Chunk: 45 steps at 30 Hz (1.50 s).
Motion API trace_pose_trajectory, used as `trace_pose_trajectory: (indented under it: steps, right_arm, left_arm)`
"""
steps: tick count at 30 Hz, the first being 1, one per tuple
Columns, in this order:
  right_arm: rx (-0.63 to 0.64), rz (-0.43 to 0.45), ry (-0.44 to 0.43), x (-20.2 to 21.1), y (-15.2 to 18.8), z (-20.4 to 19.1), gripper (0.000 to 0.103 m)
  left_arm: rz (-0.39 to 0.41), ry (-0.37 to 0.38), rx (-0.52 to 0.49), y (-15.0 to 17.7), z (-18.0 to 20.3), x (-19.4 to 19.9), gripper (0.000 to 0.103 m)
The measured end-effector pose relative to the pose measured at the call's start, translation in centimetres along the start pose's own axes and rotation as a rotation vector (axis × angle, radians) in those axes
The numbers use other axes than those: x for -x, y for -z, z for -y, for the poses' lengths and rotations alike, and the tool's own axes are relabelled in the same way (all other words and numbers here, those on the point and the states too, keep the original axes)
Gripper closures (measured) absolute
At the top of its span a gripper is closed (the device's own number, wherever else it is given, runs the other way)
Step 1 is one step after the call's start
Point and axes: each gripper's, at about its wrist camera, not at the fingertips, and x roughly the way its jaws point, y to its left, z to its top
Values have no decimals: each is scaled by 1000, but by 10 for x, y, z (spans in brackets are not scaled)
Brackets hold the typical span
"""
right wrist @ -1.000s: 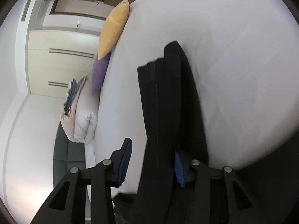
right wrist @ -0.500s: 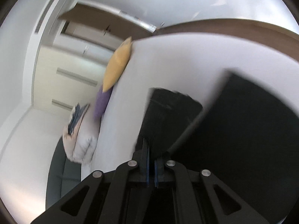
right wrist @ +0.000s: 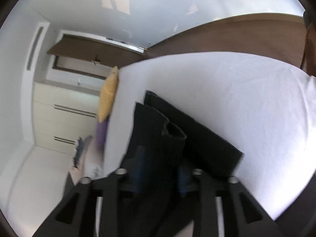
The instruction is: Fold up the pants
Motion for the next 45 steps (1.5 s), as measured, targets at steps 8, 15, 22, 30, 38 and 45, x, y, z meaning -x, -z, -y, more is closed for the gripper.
trace_pose_trajectory:
  steps: [8,15,22,30,38,45]
  right_arm:
    - [42,4,55,-15,-17,-5,96]
    - [116,102,133,16,-9,1,96]
    - [254,100,213,15,-13,-14,96]
    - [264,123,274,27,-7,1,97]
    - [333,125,312,31,-5,2,96]
    - [516,100,248,52,-38,-48,34]
  left_arm:
    - [-2,-14,6,0,7,-1,92]
    - [7,-29,-2,2,13,0,92]
    - [21,-26,6,9,13,1,92]
    - [44,-29,21,13,14,8,92]
    - [74,-15,41,24,5,12,92]
    - [87,-12,45,27,2,17,92]
